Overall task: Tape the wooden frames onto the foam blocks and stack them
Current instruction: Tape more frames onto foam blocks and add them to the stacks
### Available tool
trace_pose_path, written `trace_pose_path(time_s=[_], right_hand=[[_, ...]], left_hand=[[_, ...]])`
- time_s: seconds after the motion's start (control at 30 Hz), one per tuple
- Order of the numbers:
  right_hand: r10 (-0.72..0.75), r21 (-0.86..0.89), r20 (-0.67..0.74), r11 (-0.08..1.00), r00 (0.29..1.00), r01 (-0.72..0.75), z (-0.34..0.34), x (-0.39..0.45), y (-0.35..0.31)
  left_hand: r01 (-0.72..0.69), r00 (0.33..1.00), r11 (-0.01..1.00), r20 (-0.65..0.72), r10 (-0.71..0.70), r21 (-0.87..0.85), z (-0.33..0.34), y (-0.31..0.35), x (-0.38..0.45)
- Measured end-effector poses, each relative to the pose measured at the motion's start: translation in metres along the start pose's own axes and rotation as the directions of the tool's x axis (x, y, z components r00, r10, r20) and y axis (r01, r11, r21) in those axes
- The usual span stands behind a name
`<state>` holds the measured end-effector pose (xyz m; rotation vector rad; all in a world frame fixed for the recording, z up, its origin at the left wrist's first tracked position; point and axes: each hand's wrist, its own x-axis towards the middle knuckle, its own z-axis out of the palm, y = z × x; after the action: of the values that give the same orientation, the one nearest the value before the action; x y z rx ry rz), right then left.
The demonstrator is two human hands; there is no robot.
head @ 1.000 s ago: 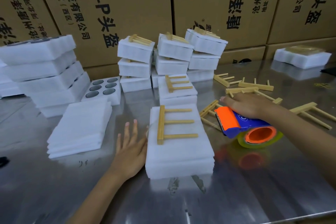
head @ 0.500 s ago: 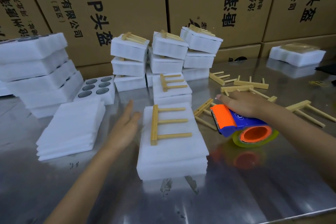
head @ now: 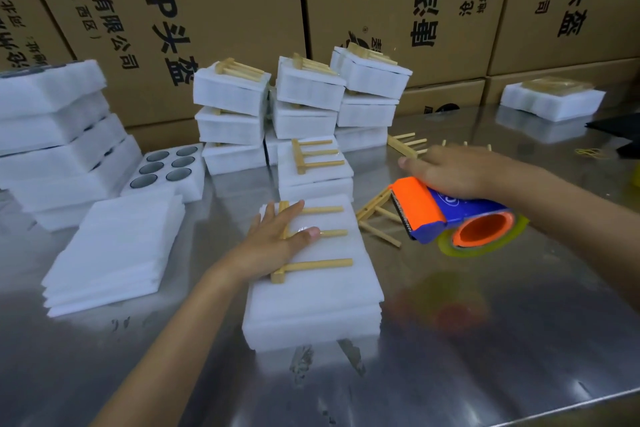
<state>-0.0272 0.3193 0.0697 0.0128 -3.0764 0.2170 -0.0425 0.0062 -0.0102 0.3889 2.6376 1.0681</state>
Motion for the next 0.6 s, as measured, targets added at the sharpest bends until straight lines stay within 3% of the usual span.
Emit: trace_pose_path(time_s=[0.1,0.2,0.37,0.43,0.5,0.6], right_hand=[[0.002,-0.039,-0.026,0.999,1.000,-0.003,-0.006,0.003,0.001],[0.048,0.017,0.065,0.999,0.997,-0.049,0.013,0.003,0.012],[0.092,-0.036,0.070,0.995,0.993,-0.090,0.029,-0.005,0.055],[0.090,-0.090,0.056,0.992,0.994,-0.085,0.031,-0.007,0.058],[0.027,-0.141,0.031,0.990,0.999,-0.023,0.036,-0.006,0.052],[-0.072,-0.175,-0.024,0.982,0.997,0.067,0.040,-0.007,0.046]], left_hand=[[0.011,1.000,1.000,-0.013,-0.012,-0.016,0.000,0.000,-0.002],[0.019,1.000,0.999,-0.017,-0.020,-0.033,0.001,-0.002,-0.002],[0.047,0.999,0.997,0.011,-0.048,0.056,0.001,0.002,-0.001],[0.082,0.996,0.972,0.010,-0.086,0.220,-0.004,0.010,-0.002],[0.090,0.996,0.860,-0.028,-0.087,0.502,-0.009,0.021,-0.003],[-0.082,0.985,0.704,-0.051,0.166,0.705,-0.004,0.054,0.003]])
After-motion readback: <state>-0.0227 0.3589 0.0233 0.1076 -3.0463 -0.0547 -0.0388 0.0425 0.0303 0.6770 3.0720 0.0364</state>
